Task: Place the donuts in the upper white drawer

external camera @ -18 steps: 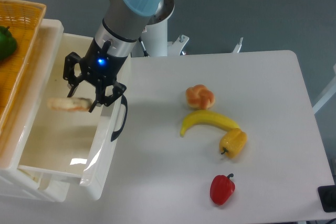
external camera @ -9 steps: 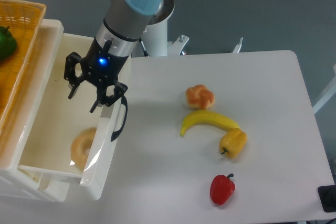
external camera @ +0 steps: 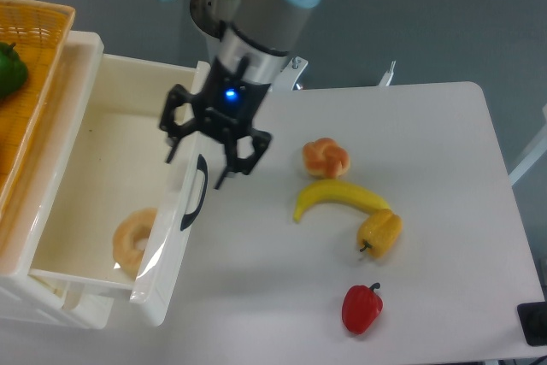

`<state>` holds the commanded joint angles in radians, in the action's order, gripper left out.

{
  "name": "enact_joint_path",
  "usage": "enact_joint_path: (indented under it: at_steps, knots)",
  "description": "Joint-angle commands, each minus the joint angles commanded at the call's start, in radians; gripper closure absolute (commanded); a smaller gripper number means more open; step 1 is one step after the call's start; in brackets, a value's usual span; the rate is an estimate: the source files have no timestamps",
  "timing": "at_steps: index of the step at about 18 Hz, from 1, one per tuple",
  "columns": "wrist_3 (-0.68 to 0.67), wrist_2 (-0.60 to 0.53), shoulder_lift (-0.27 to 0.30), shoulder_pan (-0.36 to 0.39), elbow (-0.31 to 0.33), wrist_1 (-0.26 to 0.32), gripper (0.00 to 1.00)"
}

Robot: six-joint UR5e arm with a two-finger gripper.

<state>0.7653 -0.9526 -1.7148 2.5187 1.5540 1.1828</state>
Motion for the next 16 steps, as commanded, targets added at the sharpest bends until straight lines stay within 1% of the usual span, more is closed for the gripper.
enact_joint_path:
  at_steps: [2,3,4,6,7,9,10,14,16]
  knots:
    - [0.008,0.000,-0.008,0.028,-0.006,-0.011,0.05]
    - [0.015,0.000,-0.009,0.034,-0.008,-0.011,0.02]
    - [0.038,0.000,-0.015,0.038,-0.009,-0.011,0.00]
    - [0.093,-0.003,-0.026,0.054,-0.011,-0.011,0.00]
    - [0.130,-0.032,-0.034,0.057,-0.011,-0.011,0.00]
    - [0.218,-0.167,-0.034,0.054,-0.009,-0.011,0.00]
    - [0.248,-0.214,-0.038,0.054,-0.009,-0.011,0.00]
    - [0.310,-0.288,-0.040,0.054,-0.011,-0.011,0.00]
    - [0.394,-0.355,-0.049,0.054,-0.011,-0.011,0.00]
